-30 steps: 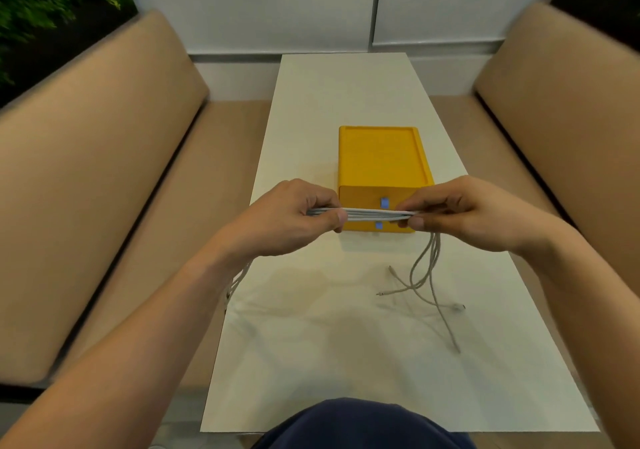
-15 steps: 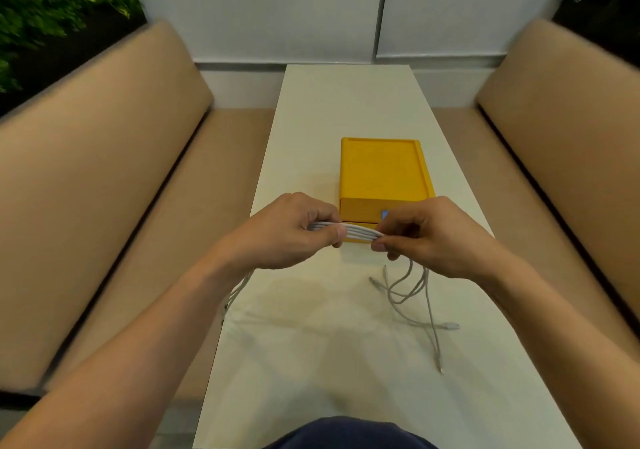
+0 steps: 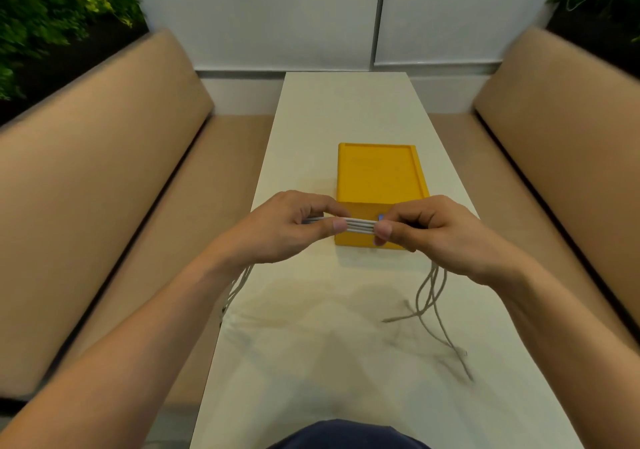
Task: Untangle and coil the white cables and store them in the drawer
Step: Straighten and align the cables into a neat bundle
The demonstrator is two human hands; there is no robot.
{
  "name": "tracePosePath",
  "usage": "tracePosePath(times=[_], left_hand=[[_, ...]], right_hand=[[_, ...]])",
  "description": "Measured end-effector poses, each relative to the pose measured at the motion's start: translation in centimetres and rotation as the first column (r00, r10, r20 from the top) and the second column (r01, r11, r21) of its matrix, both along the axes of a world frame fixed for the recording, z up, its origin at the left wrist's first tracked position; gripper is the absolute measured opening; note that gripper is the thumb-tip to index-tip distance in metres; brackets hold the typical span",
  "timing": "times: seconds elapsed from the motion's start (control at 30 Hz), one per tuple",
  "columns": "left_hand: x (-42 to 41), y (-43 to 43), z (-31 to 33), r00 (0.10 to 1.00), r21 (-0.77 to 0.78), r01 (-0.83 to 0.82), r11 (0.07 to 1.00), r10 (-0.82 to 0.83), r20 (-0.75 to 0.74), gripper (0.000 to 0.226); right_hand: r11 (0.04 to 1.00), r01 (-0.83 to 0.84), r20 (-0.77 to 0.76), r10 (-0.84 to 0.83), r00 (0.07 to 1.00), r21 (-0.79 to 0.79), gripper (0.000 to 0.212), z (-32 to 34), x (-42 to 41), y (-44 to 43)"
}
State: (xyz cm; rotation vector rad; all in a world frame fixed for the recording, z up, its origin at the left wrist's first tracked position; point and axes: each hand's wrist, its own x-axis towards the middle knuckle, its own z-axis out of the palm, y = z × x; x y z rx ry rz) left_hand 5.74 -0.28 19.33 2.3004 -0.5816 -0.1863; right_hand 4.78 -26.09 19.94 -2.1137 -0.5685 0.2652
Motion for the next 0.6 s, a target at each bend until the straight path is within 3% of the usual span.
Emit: tracePosePath(times=[0.13, 0.27, 0.4, 0.6], left_hand=[[-0.2, -0.2, 0.5, 0.999, -0.033, 0.01, 0.999, -0.009, 0.031, 0.022], [-0.9, 0.0, 1.1, 0.997, -0.084, 0.07, 0.994, -0.069, 0.019, 0.025], [-1.1, 0.5, 1.2, 0.999, -0.153, 0.046, 0.987, -0.045, 0.01, 0.027], [-1.1, 0.8, 0.0, 1.0, -0.091, 0.025, 0.996, -0.026, -0.015, 0.028]], right_hand=[[0.997, -0.035, 0.01, 0.035, 0.999, 0.076, 0.036, 0.6, -0.4, -0.3], [0.995, 0.036, 0.097, -0.027, 0.995, -0.095, 0.033, 0.3, -0.1, -0.1], [0.972, 0.164, 0.265, -0.116, 0.957, -0.167, 0.057, -0.2, -0.3, 0.3], [0.991, -0.063, 0.127, 0.079, 0.989, -0.119, 0.044, 1.6, -2.5, 0.2]])
